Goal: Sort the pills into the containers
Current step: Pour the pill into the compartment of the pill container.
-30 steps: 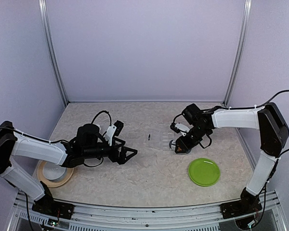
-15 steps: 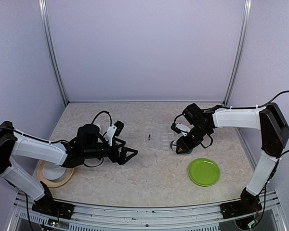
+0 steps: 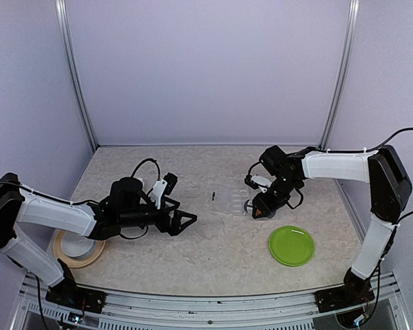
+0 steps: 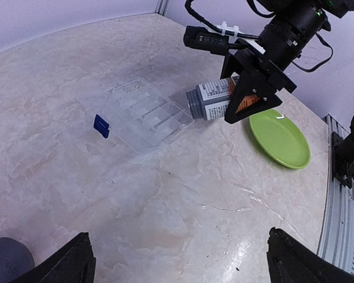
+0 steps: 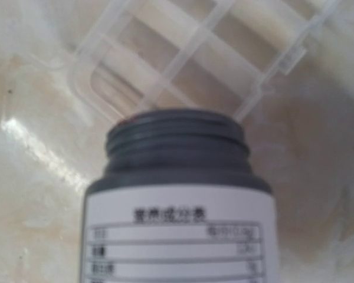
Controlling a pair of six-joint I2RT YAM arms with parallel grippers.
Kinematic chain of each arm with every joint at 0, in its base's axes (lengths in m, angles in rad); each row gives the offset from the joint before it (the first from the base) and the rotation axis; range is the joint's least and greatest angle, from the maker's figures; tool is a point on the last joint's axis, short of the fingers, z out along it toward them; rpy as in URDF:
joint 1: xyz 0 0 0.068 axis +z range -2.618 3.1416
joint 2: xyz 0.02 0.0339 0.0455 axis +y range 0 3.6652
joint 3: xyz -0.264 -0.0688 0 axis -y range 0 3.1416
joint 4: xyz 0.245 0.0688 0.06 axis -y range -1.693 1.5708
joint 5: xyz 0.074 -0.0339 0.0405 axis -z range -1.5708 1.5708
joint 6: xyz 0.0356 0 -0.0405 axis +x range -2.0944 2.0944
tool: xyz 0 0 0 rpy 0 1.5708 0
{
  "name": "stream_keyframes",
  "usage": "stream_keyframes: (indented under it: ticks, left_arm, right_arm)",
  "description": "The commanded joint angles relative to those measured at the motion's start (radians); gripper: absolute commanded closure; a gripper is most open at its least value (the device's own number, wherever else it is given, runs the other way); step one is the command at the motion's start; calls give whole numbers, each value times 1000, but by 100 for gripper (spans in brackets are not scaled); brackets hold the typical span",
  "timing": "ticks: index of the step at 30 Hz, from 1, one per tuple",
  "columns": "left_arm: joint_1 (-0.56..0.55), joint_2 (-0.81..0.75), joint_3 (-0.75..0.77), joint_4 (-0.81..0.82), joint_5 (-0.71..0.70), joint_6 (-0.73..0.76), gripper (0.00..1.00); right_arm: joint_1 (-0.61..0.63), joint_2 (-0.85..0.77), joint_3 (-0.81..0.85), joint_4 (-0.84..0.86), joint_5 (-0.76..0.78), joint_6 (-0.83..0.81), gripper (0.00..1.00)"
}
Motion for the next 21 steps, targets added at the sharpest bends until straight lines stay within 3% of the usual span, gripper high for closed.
stream_keyframes:
  ticks: [1,21]
  left_arm:
    - [-6,-17,19,-4,8,16,1]
    - [-6,-6,22,-2,8,16,1]
  right_arm:
    - [-11,32,23,-31,7,-11,94]
    - [-11,46,44,-50,3,-19,94]
